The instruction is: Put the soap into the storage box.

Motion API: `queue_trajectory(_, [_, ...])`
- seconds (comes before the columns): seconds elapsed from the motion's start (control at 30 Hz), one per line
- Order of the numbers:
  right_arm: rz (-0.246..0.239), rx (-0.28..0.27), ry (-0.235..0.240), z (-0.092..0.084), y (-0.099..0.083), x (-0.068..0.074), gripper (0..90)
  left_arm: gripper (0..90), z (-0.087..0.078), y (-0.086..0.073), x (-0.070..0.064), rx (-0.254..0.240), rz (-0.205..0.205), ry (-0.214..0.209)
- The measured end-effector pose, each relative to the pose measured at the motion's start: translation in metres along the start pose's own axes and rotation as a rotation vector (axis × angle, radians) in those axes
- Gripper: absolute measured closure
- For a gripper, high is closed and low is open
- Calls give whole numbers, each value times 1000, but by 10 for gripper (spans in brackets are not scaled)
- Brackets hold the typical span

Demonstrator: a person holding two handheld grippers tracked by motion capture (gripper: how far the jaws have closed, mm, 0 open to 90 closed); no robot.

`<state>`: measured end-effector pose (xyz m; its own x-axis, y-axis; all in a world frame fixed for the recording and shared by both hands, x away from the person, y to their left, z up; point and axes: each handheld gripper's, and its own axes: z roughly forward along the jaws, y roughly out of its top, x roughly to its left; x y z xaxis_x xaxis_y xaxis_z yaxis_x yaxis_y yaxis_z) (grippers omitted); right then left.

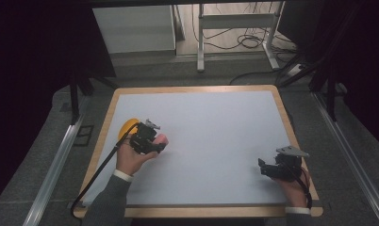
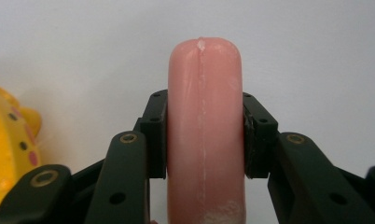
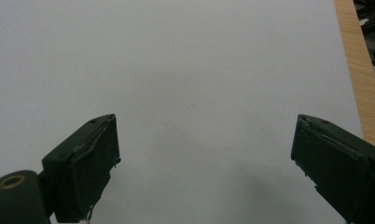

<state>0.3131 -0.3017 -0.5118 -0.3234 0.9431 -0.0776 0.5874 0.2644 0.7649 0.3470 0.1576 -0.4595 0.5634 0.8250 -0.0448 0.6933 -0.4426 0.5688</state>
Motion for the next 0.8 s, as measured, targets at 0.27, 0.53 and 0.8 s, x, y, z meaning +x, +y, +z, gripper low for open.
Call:
queue_trajectory(0.27, [1,2,-3,0,0,0,74,604,-4,-5,10,-12,-23,0])
queue_trajectory(0.53, [7,6,-5,0,0,-1,74,604,-10,-7,18,-17,-37,9])
queue_trajectory(0.8, [9,4,-8,0,-1,-1,74,604,-19,-8,27,-35,-48,22])
